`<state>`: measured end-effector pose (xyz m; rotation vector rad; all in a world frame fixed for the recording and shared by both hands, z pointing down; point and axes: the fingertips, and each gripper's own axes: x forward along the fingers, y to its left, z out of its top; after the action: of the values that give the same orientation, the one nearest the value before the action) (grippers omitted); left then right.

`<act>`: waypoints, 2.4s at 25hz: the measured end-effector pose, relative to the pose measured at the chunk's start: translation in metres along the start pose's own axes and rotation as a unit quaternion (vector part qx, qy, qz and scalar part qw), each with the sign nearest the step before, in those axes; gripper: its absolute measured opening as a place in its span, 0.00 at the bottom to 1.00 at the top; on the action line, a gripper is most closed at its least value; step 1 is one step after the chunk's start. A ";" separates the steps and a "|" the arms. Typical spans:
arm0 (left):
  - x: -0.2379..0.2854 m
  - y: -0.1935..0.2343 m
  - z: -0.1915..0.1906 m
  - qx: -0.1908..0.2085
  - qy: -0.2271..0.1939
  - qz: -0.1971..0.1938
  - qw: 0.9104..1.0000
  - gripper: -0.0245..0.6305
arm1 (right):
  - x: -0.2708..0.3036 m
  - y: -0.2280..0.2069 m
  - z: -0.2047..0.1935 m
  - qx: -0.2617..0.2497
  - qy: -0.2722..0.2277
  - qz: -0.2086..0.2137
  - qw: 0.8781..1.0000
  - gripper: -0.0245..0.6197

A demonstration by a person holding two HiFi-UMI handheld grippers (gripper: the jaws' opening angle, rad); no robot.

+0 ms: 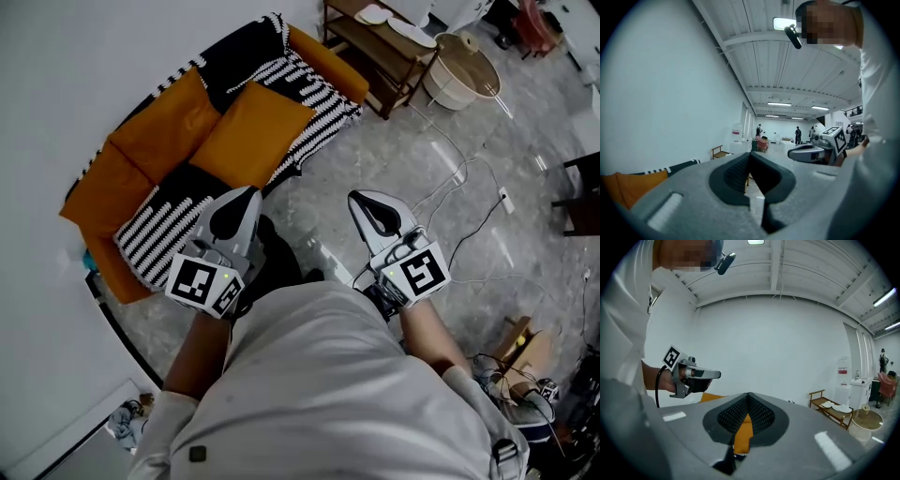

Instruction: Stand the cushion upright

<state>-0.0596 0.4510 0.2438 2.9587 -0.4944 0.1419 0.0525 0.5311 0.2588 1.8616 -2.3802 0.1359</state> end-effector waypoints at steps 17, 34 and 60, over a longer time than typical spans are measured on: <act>0.074 0.229 0.039 -0.026 -0.012 0.001 1.000 0.04 | 0.249 -0.057 0.046 -0.015 0.027 0.014 0.999 0.05; 0.044 0.375 0.033 -0.055 -0.022 0.085 0.995 0.04 | 0.416 -0.019 0.059 -0.048 0.039 0.135 0.989 0.05; 0.143 0.530 -0.050 -0.143 0.062 0.289 0.945 0.07 | 0.634 -0.141 -0.019 -0.094 0.147 0.366 0.914 0.07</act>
<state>-0.1031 -0.0832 0.3733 2.4232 -1.2331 0.2850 0.0386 -0.1090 0.3708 0.7286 -2.6105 0.2192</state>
